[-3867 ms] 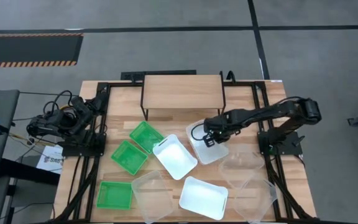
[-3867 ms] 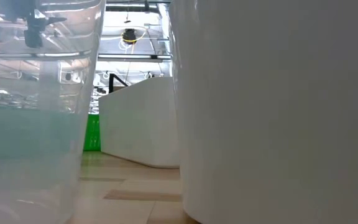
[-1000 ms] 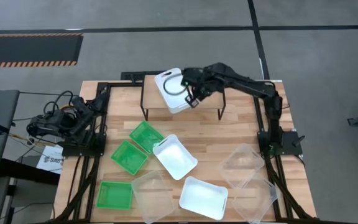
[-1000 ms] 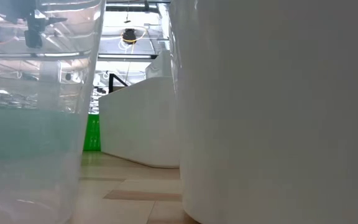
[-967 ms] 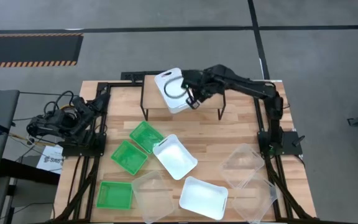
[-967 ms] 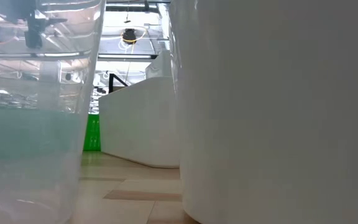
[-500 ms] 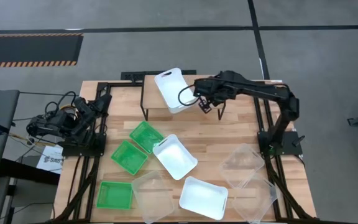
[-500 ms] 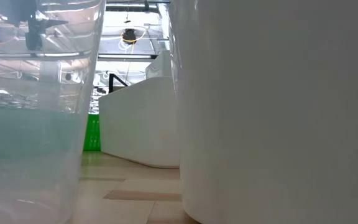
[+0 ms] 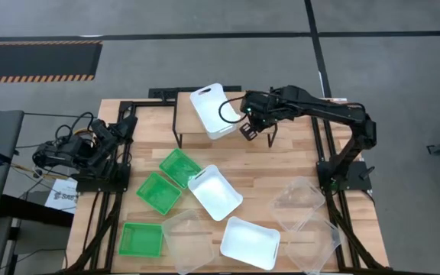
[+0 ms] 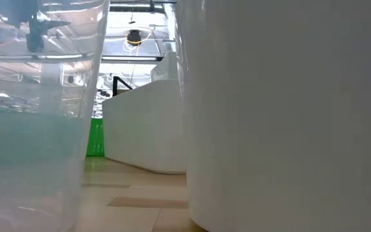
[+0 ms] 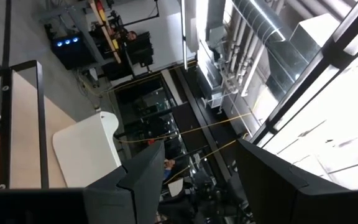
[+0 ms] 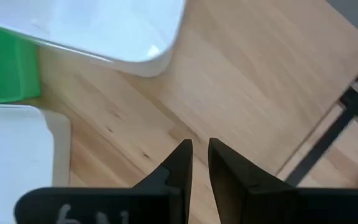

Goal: Stack baskets on shelf by color
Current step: Put the top right white bin on the shelf

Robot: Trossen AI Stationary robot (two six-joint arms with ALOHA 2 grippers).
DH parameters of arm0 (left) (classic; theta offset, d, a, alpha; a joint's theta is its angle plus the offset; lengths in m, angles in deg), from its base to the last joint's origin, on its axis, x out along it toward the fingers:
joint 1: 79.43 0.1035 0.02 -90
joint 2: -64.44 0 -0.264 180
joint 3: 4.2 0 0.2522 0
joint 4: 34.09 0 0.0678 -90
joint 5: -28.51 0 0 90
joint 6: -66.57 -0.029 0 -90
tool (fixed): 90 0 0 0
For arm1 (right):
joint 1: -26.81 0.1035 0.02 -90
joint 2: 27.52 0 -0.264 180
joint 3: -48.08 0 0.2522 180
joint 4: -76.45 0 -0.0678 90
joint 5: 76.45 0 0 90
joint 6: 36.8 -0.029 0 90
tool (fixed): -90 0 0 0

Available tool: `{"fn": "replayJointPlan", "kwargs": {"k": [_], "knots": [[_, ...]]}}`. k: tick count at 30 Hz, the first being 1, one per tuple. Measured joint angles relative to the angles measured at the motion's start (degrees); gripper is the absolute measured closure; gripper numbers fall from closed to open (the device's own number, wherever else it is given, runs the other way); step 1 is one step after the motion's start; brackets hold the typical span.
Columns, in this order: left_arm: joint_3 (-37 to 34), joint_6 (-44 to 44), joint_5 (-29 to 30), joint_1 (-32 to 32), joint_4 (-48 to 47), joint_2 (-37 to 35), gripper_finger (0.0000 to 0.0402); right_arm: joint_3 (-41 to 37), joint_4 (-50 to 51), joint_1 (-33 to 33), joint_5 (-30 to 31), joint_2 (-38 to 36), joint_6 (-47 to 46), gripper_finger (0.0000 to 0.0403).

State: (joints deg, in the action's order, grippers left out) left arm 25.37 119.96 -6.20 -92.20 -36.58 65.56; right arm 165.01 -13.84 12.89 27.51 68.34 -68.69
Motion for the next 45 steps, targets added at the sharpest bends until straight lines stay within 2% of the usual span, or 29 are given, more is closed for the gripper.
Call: {"fn": "replayJointPlan", "kwargs": {"k": [10, 15, 17, 22, 25, 33, 39, 45], "knots": [[0.00, 0.00, -0.04, 0.01, -0.07, 0.00, 0.0216, -0.20, 3.70, -0.92, -0.54, -2.71, 2.12, 0.0329], [0.00, 0.00, -0.02, 0.02, -0.31, 0.00, 0.0216, -6.62, 1.65, -2.39, -1.06, -7.22, 2.00, 0.0329], [0.00, 0.00, -0.02, 0.02, -0.31, 0.00, 0.0216, -11.34, -1.69, -2.73, -2.36, -9.52, 1.95, 0.0329], [0.00, 0.00, -0.04, 0.02, -0.34, 0.00, 0.0216, -23.22, -17.60, -2.62, -7.19, -13.67, 1.95, 0.0329], [0.00, 0.00, -0.02, 0.01, -0.32, 0.00, 0.0216, -27.29, -24.00, -1.91, -6.87, -13.44, 3.61, 0.0329], [0.00, 0.00, 0.04, 0.00, -0.40, -0.02, 0.0216, -29.11, -31.87, -2.01, 3.89, -8.53, 7.86, 0.0329], [0.00, 0.00, 0.12, 0.00, -0.42, 0.00, 0.0216, -29.07, -40.17, -2.73, 4.01, -5.13, 11.26, 0.0329], [0.00, 1.00, 0.55, 0.02, -0.42, 0.00, 0.0216, -28.99, -45.14, -2.22, -0.64, -3.56, 11.09, 0.0329]]}}
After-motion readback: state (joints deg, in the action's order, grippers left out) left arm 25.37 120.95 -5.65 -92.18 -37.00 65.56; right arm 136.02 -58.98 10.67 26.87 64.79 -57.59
